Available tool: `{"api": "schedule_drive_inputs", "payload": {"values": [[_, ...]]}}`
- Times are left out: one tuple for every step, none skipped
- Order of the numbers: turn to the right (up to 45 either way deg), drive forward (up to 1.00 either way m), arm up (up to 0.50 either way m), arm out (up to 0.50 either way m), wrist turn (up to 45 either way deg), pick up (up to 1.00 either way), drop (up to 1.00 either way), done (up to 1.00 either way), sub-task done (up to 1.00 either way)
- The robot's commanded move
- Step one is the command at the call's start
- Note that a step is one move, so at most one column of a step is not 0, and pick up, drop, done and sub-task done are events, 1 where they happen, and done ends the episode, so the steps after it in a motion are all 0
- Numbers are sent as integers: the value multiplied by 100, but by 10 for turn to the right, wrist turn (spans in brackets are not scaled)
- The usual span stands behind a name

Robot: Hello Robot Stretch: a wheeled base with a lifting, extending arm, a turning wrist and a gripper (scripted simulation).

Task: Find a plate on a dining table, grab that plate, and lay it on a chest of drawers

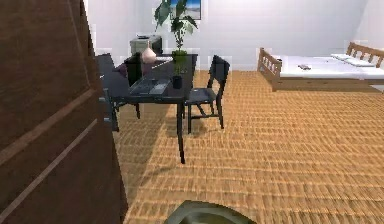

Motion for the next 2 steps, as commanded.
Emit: {"api": "schedule_drive_inputs", "payload": {"values": [[0,35,0,0,0,0,0,0,0],[450,0,0,0,0,0,0,0,0]]}}
